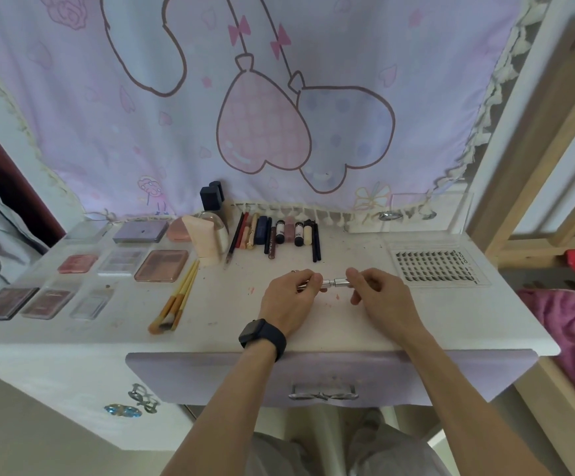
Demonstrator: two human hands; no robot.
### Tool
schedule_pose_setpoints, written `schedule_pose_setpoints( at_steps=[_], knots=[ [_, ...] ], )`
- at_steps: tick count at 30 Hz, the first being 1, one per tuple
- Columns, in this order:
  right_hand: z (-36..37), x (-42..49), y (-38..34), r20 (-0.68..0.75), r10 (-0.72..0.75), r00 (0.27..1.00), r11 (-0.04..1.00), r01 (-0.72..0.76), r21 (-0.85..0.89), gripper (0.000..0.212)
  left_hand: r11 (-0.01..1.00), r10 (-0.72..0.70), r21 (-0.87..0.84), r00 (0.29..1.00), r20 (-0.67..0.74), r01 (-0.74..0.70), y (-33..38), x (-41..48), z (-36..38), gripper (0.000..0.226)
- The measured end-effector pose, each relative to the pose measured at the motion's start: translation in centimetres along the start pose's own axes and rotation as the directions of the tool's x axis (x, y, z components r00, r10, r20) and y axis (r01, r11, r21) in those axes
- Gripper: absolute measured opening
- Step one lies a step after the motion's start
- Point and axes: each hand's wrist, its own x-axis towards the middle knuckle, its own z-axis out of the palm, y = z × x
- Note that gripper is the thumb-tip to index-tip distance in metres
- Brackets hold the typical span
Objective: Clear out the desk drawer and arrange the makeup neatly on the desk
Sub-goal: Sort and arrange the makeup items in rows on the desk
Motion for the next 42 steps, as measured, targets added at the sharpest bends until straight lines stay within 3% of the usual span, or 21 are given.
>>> schedule_pose_setpoints(
  at_steps=[4,6,22,31,42],
  knots=[
    [-0.4,-0.1,0.4,-0.057,-0.047,0.997,0.986,0.055,0.157,0.01,0.998,-0.013,-0.055,0.999,-0.039,0.011,-0.1,0.0,0.0,0.031],
    [-0.6,-0.2,0.4,-0.072,-0.056,0.996,0.972,0.071,0.222,0.014,0.997,-0.019,-0.078,0.998,-0.054,0.015,-0.3,0.1,0.0,0.031],
    [-0.1,-0.9,0.5,-0.186,-0.115,0.976,0.977,0.145,0.157,0.015,1.0,0.008,-0.023,0.997,-0.079,-0.01,-0.2,0.1,0.1,0.029],
    [0.0,-0.5,0.8,-0.223,-0.078,0.972,0.992,0.097,0.078,0.016,0.998,0.055,0.033,0.993,-0.1,-0.052,-0.3,0.1,0.0,0.018],
    [-0.2,-1.1,0.5,-0.23,-0.127,0.965,0.972,0.167,0.167,0.015,0.999,0.046,-0.013,0.99,-0.135,-0.048,-0.4,0.2,0.0,0.02]
  ],
)
